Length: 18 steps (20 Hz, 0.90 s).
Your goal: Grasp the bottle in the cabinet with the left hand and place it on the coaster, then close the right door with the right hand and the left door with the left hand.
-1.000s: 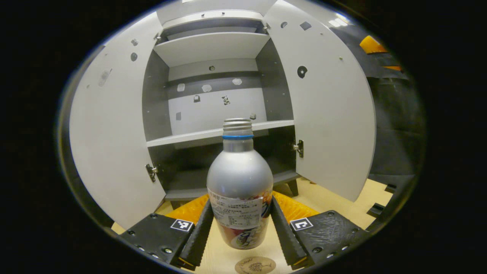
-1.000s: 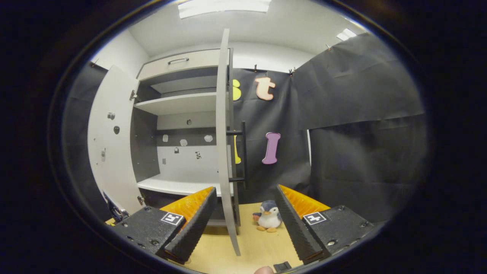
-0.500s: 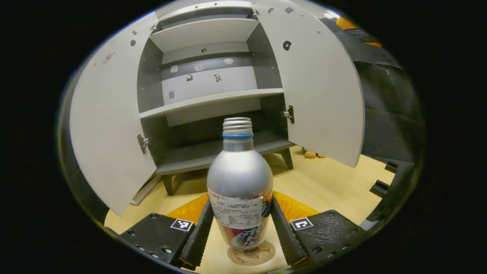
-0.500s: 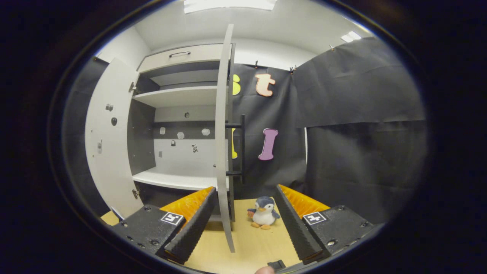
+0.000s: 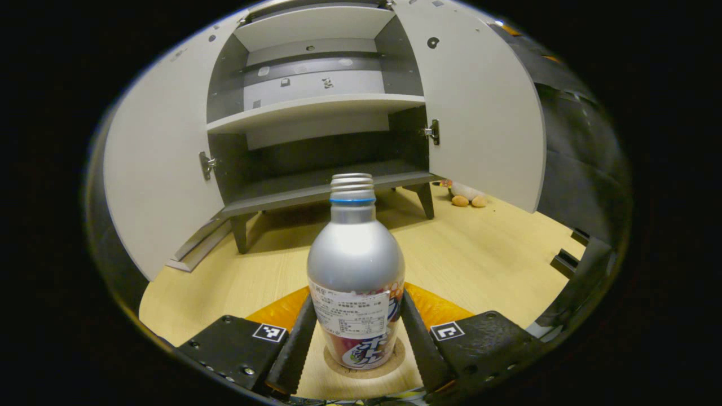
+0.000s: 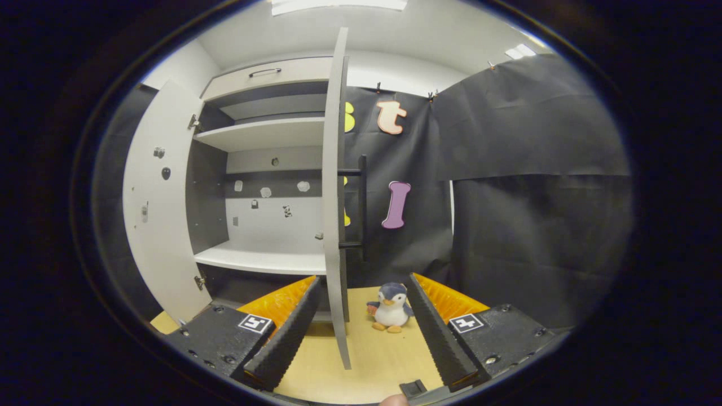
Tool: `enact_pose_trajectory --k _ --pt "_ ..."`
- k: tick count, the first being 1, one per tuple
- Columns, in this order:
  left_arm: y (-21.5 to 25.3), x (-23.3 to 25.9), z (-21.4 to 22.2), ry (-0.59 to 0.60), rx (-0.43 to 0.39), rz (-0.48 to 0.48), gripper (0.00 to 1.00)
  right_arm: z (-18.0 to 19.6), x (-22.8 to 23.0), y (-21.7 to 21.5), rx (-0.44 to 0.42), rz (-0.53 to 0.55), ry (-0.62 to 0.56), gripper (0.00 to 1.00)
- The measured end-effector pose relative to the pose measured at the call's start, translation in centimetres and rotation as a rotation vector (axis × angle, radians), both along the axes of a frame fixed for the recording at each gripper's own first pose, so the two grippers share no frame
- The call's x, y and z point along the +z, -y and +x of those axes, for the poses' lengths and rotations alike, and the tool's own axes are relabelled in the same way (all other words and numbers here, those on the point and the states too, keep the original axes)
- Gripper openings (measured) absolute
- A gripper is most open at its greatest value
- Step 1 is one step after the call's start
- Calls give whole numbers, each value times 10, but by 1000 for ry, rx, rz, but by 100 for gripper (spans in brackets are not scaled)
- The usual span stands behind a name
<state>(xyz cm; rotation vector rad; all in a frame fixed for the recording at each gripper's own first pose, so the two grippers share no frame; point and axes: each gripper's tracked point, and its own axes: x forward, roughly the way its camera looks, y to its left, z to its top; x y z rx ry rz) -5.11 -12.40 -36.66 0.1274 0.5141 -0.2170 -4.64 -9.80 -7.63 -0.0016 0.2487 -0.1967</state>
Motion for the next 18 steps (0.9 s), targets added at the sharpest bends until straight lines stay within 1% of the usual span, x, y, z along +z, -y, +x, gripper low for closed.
enact_pose_trajectory --k 2,3,4,6,9,10,11,12,13,14,16,17,18 --pt "0 -5 -1 -11 -1 -3 78 0 1 -1 0 -3 1 99" --pt "-1 -7 -2 -18 -1 -2 82 0 0 -1 -1 -2 0 99" --pt "-1 -5 -2 -7 -7 -5 78 1 0 -1 -3 -1 0 100" --pt "1 -6 -3 -13 -27 -1 78 2 1 -1 -5 1 2 99" --pt "-2 -7 -7 -33 -29 -17 78 4 1 -2 -4 4 8 99" --pt "-2 -9 -10 -60 -38 -21 75 5 1 -2 -6 6 11 99" --pt "-1 -12 -16 -89 -51 -24 81 5 -1 -1 -10 14 10 99" --pt "-3 -11 -16 -91 -50 -16 82 5 -1 -3 -6 23 13 99" --pt "-5 -9 -14 -83 -49 -12 85 6 -1 -4 -3 29 15 99" --pt "-6 -6 -14 -77 -47 -7 82 7 -1 -5 3 32 17 99" --pt "-7 -1 -13 -69 -44 -4 84 9 3 -5 10 34 30 99" --pt "-7 0 -13 -69 -45 -2 89 9 4 -5 12 35 38 99" --pt "-8 3 -13 -68 -44 -3 90 9 7 -4 13 33 46 99"
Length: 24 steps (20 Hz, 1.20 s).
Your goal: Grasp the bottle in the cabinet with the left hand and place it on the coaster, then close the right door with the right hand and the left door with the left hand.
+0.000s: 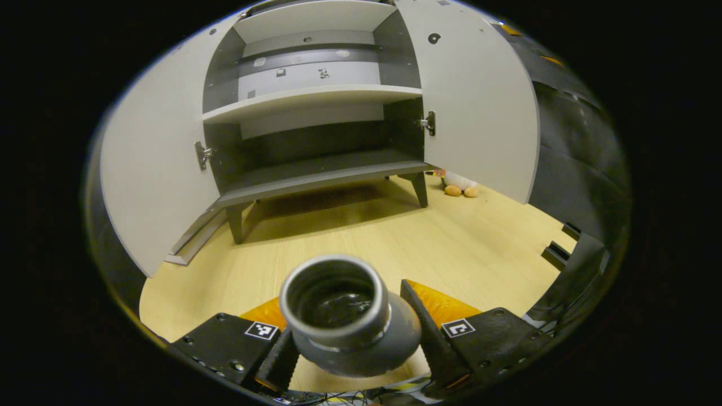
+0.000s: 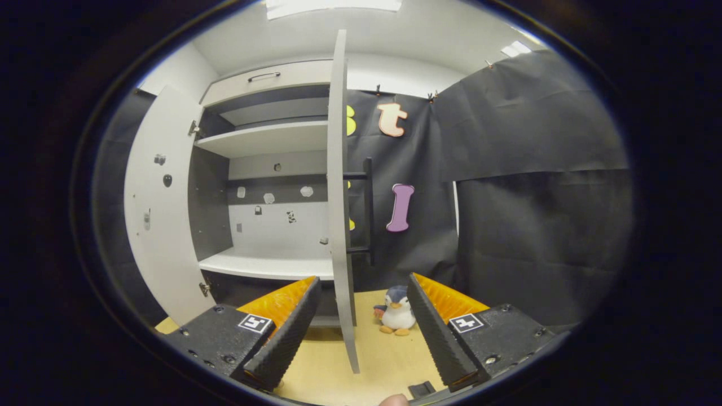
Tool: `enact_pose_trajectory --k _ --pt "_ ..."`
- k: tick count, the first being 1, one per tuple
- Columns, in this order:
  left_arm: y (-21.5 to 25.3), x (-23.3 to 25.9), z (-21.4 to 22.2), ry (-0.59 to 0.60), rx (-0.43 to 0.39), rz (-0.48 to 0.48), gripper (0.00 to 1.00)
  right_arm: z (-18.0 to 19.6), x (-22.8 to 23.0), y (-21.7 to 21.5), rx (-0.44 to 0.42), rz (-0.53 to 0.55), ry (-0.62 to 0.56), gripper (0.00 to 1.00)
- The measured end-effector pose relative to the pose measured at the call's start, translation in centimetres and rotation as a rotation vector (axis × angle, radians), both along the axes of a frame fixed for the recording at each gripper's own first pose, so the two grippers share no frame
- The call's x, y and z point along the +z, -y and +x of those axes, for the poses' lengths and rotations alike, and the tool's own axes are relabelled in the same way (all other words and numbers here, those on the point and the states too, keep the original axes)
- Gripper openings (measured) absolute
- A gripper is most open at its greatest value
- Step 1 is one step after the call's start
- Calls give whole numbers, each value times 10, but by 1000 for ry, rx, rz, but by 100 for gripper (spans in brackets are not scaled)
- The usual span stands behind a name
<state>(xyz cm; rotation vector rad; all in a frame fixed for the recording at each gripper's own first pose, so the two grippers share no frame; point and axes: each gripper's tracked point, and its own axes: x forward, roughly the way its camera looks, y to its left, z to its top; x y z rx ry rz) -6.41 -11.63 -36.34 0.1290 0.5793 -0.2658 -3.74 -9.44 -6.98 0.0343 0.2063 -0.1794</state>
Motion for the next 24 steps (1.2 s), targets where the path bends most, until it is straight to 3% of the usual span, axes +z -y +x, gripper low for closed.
enact_pose_trajectory --k 4,16,24 --pt "-2 14 1 23 9 11 98 0 4 11 -7 3 19 100" --pt "1 99 11 114 35 -41 98 21 32 73 -71 -17 104 99" --pt "-40 170 25 194 148 -71 98 67 41 79 -53 -25 86 99"
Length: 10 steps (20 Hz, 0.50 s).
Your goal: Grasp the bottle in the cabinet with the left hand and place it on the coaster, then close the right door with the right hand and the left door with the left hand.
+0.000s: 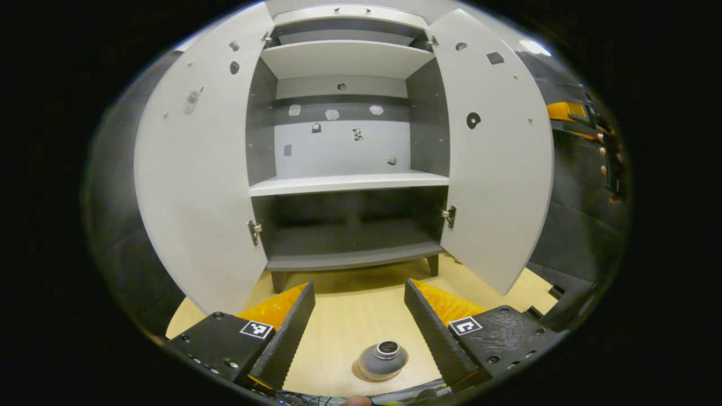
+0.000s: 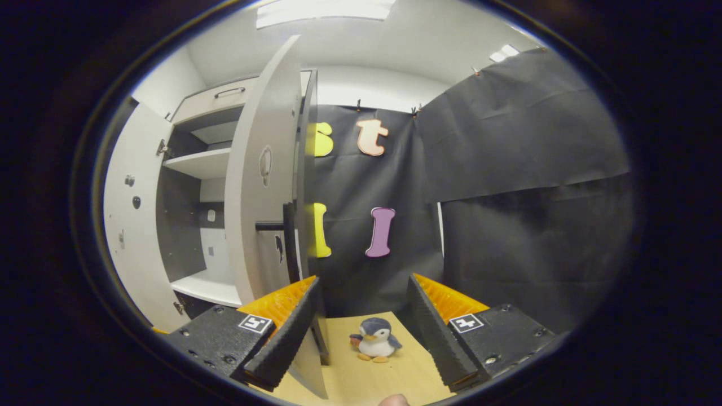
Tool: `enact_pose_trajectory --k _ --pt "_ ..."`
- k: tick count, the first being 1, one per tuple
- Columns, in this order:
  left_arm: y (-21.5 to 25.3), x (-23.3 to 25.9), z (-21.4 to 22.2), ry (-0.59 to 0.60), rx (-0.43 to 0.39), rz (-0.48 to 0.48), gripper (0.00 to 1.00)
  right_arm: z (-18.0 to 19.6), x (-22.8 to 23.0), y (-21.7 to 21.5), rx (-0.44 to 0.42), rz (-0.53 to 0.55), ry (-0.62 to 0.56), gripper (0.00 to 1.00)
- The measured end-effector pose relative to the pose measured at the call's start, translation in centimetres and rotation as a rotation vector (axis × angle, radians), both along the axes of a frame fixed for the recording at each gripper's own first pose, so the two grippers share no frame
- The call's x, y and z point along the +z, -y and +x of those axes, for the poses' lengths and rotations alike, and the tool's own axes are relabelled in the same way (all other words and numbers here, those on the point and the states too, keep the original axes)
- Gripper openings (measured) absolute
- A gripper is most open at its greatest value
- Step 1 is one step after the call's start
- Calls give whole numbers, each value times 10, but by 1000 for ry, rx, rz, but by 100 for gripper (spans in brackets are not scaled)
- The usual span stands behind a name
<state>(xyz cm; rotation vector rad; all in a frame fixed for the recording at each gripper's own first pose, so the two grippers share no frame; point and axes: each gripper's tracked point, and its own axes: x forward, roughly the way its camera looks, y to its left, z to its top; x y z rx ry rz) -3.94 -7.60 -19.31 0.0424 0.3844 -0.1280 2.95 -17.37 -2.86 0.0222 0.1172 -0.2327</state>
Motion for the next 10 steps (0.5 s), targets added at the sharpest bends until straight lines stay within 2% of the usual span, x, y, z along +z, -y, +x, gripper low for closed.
enact_pose_trajectory --k 2,4,7,10 --pt "-19 11 0 20 45 16 98 7 0 -2 7 -7 -3 99" --pt "-39 21 -4 38 90 37 96 8 3 -1 9 -5 6 94" --pt "-61 31 -8 48 143 50 98 10 1 -5 24 14 -4 95" --pt "-68 39 -8 58 143 25 98 9 -1 -13 38 68 -19 94"
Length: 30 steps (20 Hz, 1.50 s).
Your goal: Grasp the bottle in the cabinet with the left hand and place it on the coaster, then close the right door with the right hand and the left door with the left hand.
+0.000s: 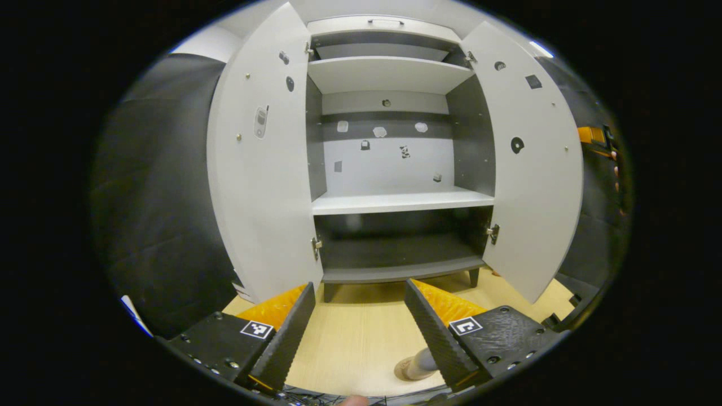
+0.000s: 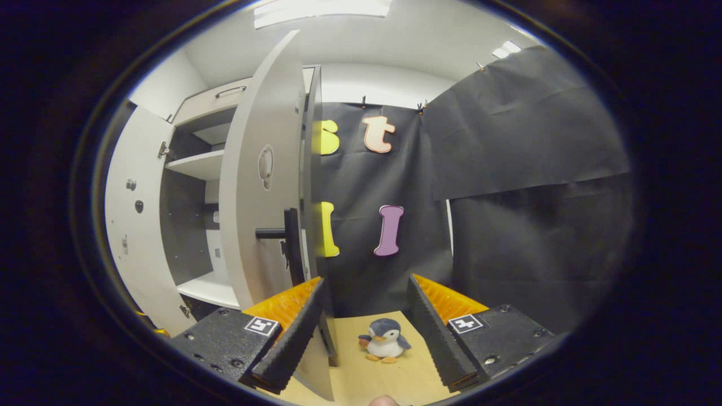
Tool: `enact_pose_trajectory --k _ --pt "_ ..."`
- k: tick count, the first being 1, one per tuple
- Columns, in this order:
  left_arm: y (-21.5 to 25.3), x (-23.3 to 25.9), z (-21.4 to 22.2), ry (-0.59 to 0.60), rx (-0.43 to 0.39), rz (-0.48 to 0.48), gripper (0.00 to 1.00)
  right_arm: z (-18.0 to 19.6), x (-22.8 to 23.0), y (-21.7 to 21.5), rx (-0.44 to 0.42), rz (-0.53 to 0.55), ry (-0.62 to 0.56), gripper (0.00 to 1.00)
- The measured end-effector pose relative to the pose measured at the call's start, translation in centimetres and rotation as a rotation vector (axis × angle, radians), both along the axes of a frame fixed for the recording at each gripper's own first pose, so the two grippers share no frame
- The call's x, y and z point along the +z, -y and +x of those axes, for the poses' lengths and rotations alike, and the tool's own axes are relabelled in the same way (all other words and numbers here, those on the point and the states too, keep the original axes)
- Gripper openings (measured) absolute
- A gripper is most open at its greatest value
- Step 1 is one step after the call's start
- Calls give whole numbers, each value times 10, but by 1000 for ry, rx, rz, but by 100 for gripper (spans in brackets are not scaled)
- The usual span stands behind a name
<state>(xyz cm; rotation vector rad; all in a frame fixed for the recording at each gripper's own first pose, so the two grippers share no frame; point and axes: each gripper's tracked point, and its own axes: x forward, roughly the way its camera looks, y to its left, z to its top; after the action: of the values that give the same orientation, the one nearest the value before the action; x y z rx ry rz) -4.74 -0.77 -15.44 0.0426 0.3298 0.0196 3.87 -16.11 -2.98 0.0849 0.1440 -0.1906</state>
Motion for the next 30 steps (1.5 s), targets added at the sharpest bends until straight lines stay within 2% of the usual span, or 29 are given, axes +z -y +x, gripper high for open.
enact_pose_trajectory --k 3,4,5,6,8,9,12,14,15,17,23,24,25,28,30 --pt "-11 10 -3 13 26 7 97 0 -2 -20 78 72 -5 92" --pt "-13 14 -3 18 32 8 97 -1 -1 -26 98 71 -7 96" --pt "-16 18 -4 25 36 8 97 0 -1 -30 113 60 -6 91" --pt "-16 23 -4 40 28 1 98 0 -1 -36 132 42 -5 97" --pt "-20 31 -4 62 12 4 98 1 -1 -53 190 22 -6 96" --pt "-27 31 -7 61 26 6 98 0 -3 -64 230 25 -11 92" --pt "-51 44 -10 79 82 7 98 3 -7 -87 316 61 -11 92" --pt "-69 51 -10 94 111 23 97 6 -9 -99 345 90 -16 92" --pt "-78 53 -11 99 120 32 98 9 -10 -106 360 105 -18 96" --pt "-98 56 -17 95 162 39 98 14 -10 -118 390 111 -19 97" --pt "-144 65 -27 103 251 40 98 25 -11 -152 463 105 -1 97" --pt "-149 66 -29 101 261 29 98 26 -12 -159 476 104 -1 92" --pt "-156 68 -29 103 274 28 98 28 -13 -163 483 102 -1 97" --pt "-173 80 -26 121 297 41 98 35 -10 -166 475 96 -1 97" --pt "-177 82 -21 112 296 3 98 35 -7 -164 465 93 2 97"
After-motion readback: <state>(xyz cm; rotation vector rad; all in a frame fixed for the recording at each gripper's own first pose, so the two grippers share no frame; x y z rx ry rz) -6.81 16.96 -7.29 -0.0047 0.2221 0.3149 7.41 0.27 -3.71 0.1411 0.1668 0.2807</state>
